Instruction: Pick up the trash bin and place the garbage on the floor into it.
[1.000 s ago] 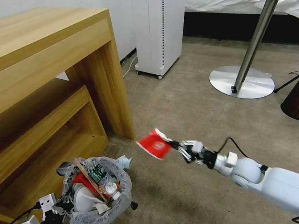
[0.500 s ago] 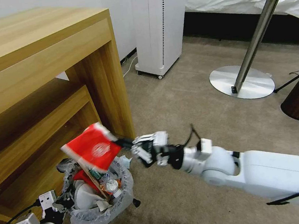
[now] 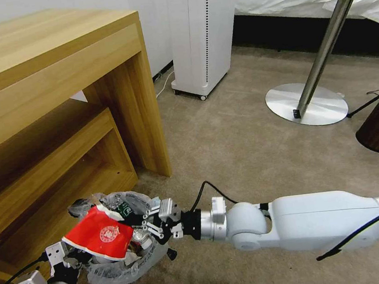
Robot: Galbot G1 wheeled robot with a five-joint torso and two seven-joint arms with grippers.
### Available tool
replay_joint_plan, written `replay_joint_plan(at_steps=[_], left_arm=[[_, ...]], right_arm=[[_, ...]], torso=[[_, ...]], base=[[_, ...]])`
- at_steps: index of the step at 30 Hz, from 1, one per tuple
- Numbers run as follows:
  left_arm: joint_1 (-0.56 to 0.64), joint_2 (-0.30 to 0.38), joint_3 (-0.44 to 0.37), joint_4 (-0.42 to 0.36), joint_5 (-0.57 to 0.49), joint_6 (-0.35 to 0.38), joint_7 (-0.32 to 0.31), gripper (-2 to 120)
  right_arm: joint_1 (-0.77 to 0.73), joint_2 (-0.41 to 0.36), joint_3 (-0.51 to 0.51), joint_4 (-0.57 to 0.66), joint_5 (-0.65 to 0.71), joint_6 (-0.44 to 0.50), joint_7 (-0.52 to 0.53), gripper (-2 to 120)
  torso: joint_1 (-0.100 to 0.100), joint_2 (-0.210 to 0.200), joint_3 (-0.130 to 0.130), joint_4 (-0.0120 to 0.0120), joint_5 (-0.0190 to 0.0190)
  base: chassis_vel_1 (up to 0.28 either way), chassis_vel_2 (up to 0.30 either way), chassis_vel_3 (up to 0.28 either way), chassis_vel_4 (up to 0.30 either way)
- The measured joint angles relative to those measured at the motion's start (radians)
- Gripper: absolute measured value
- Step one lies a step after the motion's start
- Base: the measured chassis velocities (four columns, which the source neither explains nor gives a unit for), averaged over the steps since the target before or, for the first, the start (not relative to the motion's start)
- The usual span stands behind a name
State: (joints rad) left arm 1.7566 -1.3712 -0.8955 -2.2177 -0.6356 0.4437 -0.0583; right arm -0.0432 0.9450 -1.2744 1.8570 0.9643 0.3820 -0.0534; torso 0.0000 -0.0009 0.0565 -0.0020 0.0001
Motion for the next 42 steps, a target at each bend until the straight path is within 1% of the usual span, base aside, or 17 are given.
replay_joint_plan(at_steps=[3,5,8,13,24,26,27,30,31,34,35,38,39,40,42], left_arm=[[0.0,0.003,-0.003,0.0,-0.003,0.0,-0.001,1],[-0.003,0.006,-0.003,-0.002,-0.011,0.003,-0.002,1],[-0.003,0.008,-0.003,0.001,-0.011,0.004,-0.003,1],[-0.004,0.01,-0.002,0.005,-0.011,0.004,-0.003,1],[0.008,0.004,-0.001,0.003,-0.006,-0.003,-0.002,1],[0.01,0.001,-0.001,0.002,-0.003,-0.004,-0.001,1],[0.01,0.001,-0.001,0.002,-0.003,-0.004,-0.001,1],[0.011,-0.004,0.002,0.001,0.005,-0.005,0.001,1],[0.011,-0.004,0.002,0.001,0.005,-0.005,0.001,1],[0.014,-0.005,0.001,-0.003,0.007,-0.005,0.001,1],[0.014,-0.005,0.001,-0.003,0.007,-0.005,0.001,1],[0.02,-0.005,0.001,-0.011,0.007,-0.005,0.001,1],[0.02,-0.005,0.001,-0.011,0.007,-0.005,0.001,1],[0.021,-0.005,0.001,-0.011,0.008,-0.005,0.001,1],[0.025,-0.005,0.001,-0.011,0.009,-0.005,0.001,1]], right_arm=[[-0.01,0.011,-0.009,-0.026,-0.009,-0.001,0.001,0],[-0.021,0.03,-0.01,-0.069,-0.02,-0.001,-0.004,0],[-0.029,0.037,-0.011,-0.089,-0.024,0.0,-0.004,0],[-0.035,0.028,-0.011,-0.093,-0.031,-0.004,-0.003,0],[-0.062,0.022,0.003,-0.115,-0.066,-0.02,0.035,0],[-0.062,0.02,0.009,-0.109,-0.066,-0.02,0.037,4],[-0.062,0.02,0.009,-0.109,-0.066,-0.02,0.037,4],[-0.063,0.016,0.025,-0.093,-0.064,-0.02,0.037,20],[-0.063,0.016,0.025,-0.093,-0.064,-0.02,0.037,20],[-0.063,0.002,0.033,-0.073,-0.064,-0.019,0.036,34],[-0.063,0.002,0.033,-0.073,-0.064,-0.019,0.036,34],[-0.069,-0.011,0.044,-0.064,-0.071,-0.018,0.035,48],[-0.069,-0.011,0.044,-0.064,-0.071,-0.018,0.035,48],[-0.073,-0.013,0.052,-0.063,-0.075,-0.014,0.035,54],[-0.082,-0.018,0.075,-0.055,-0.077,-0.01,0.035,64]], torso=[[0.0,0.0,0.0,0.0,-0.0002],[0.0,0.0,0.0,-0.0001,-0.0001],[0.0,0.0,0.0,0.0,-0.0001],[0.0,0.0,0.0,-0.0001,-0.0002],[0.0,0.0,0.0,-0.0001,-0.0001],[0.0,0.0,0.0,-0.0001,-0.0001],[0.0,0.0,0.0,-0.0001,-0.0001],[0.0,0.0,0.0,0.0,-0.0001],[0.0,0.0,0.0,0.0,-0.0001],[0.0,0.0,0.0,-0.0001,-0.0001],[0.0,0.0,0.0,-0.0001,-0.0001],[0.0,0.0,0.0,-0.0001,-0.0001],[0.0,0.0,0.0,-0.0001,-0.0001],[0.0,0.0,0.0,-0.0001,-0.0001],[0.0,0.0,0.0,0.0,-0.0001]], base=[[0.0,0.0,0.0,0.0],[0.0,0.0,0.0,0.0],[0.0,0.0,0.0,0.0],[0.0,0.0,0.0,0.0],[0.0,0.0,0.0,0.0],[0.0,0.0,0.0,0.0],[0.0,0.0,0.0,0.0],[0.0,0.0,0.0,0.0],[0.0,0.0,0.0,0.0],[0.0,0.0,0.0,0.0],[0.0,0.0,0.0,0.0],[0.0,0.0,0.0,0.0],[0.0,0.0,0.0,0.0],[0.0,0.0,0.0,0.0],[0.0,0.0,0.0,0.0]])
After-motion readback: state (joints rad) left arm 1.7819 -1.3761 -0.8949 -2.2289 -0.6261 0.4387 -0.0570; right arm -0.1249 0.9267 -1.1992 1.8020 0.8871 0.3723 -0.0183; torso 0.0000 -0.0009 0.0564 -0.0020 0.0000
